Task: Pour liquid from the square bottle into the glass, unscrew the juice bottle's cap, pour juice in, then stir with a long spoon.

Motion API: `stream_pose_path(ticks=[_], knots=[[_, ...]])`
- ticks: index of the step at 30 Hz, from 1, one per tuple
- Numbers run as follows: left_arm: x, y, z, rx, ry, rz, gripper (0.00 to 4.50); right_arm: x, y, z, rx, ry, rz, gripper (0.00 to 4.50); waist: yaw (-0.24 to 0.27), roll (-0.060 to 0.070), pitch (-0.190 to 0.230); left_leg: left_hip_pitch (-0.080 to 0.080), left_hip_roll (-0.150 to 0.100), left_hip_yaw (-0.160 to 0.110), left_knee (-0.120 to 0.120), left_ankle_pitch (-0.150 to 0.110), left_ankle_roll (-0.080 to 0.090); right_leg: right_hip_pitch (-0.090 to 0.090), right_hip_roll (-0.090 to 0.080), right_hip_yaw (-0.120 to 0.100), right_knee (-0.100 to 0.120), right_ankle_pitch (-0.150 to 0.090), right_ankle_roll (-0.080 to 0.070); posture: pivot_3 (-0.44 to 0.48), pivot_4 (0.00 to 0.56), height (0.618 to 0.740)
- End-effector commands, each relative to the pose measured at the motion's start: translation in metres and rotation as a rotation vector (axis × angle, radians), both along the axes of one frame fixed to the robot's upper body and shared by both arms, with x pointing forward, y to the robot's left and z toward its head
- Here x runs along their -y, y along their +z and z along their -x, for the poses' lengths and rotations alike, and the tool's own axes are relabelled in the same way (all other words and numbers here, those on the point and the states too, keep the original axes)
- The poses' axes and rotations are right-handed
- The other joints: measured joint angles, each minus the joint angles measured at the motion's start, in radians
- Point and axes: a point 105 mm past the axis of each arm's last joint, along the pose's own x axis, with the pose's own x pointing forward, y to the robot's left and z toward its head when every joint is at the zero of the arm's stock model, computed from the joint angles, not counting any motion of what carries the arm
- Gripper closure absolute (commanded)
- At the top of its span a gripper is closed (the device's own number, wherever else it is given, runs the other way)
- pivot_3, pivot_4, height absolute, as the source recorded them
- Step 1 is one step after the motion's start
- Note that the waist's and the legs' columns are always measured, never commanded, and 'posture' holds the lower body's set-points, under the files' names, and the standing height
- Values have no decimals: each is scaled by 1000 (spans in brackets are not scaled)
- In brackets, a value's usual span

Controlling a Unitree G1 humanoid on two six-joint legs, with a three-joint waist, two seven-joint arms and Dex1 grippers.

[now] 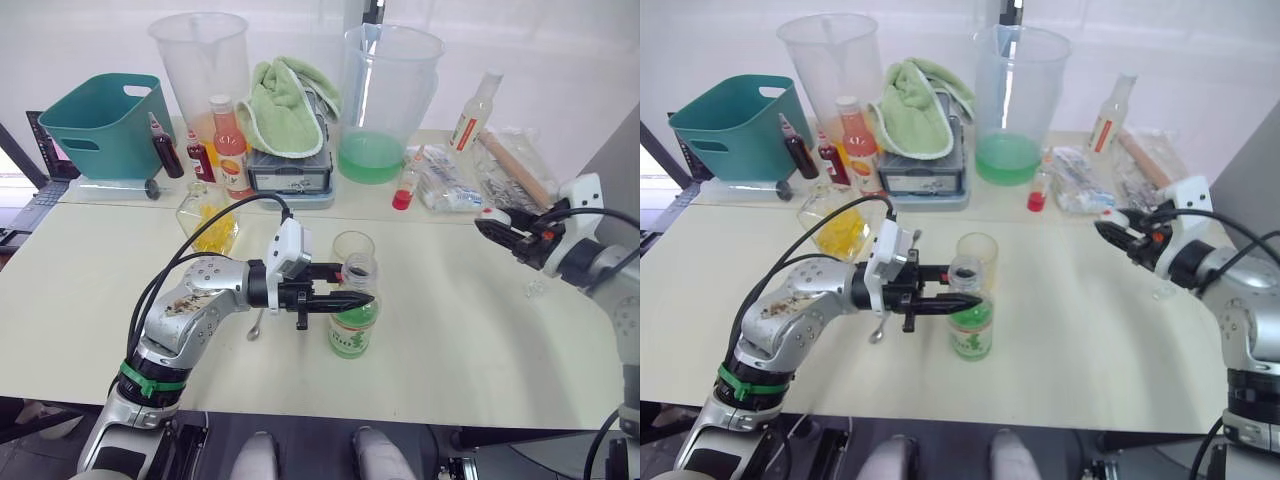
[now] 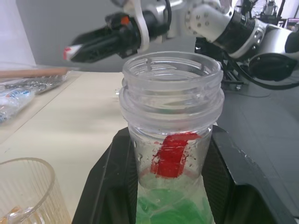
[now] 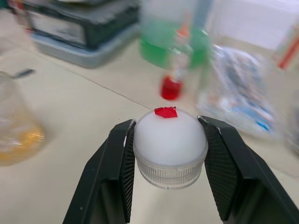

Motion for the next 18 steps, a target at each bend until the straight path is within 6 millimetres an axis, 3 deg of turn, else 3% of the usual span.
stream_pose_path(ticks=[1, 11, 18], knots=[[-6, -10, -2, -49, 24, -25, 3044, 15, -5, -9, 25, -118, 4, 2898, -6, 0, 0, 0, 0, 0, 0, 0, 0, 0, 0, 0, 0, 0, 0, 0, 150, 727], [-11, -13, -3, -34, 32, -32, 3044, 27, -49, -32, -61, -266, -71, 2898, -9, 1, 0, 0, 0, 0, 0, 0, 0, 0, 0, 1, 0, 1, -2, 0, 150, 727], [-9, -13, -3, -28, 23, -34, 3044, 29, -65, -42, -106, -312, -53, 2898, -12, 1, 0, 1, 0, 0, 0, 0, 0, 0, 0, 1, 0, 1, -2, 0, 150, 727]])
